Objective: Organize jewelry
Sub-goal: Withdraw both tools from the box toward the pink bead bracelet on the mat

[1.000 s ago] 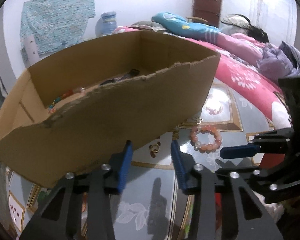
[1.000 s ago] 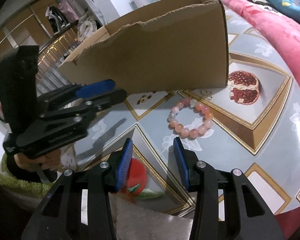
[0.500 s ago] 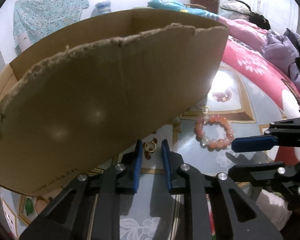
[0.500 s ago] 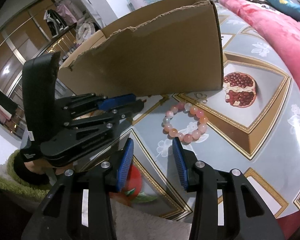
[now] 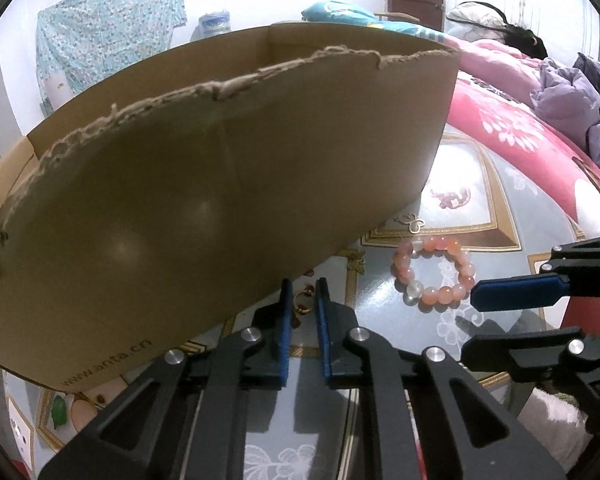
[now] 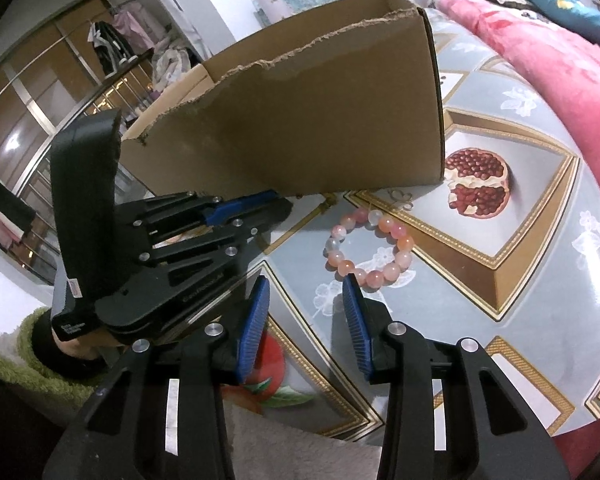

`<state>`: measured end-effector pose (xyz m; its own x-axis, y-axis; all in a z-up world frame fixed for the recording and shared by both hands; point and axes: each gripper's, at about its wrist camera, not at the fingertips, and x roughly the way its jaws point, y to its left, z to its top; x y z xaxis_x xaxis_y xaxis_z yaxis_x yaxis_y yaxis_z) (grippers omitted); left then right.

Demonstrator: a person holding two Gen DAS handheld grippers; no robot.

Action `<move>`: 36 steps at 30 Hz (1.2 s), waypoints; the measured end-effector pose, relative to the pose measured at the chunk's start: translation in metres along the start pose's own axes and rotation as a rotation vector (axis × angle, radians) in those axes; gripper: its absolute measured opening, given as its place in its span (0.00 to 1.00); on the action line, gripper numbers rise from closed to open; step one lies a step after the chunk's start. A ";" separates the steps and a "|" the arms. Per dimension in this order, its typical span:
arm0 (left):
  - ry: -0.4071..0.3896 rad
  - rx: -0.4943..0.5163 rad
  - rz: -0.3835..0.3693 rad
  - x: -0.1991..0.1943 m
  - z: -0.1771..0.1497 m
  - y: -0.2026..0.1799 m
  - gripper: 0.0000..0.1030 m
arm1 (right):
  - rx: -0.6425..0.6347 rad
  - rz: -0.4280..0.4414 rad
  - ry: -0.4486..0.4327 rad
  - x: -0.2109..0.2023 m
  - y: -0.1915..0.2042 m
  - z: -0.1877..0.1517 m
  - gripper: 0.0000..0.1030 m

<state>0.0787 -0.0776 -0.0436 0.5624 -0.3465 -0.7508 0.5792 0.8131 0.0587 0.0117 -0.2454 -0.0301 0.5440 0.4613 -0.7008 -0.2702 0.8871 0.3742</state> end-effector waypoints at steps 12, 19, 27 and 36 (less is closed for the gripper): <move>0.003 -0.020 0.003 -0.009 -0.010 0.005 0.10 | -0.016 -0.009 -0.030 -0.013 -0.008 -0.004 0.36; 0.007 -0.051 0.000 -0.018 -0.019 0.012 0.00 | -0.028 -0.044 -0.032 -0.015 -0.014 -0.005 0.36; 0.013 -0.080 -0.009 -0.023 -0.025 0.022 0.00 | -0.066 -0.079 -0.032 -0.010 -0.009 0.003 0.36; -0.007 -0.092 -0.030 -0.041 -0.031 0.032 0.00 | -0.057 -0.068 -0.019 -0.005 -0.008 0.003 0.36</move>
<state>0.0562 -0.0225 -0.0312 0.5500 -0.3742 -0.7466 0.5390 0.8419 -0.0249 0.0131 -0.2547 -0.0280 0.5773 0.4001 -0.7118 -0.2766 0.9160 0.2906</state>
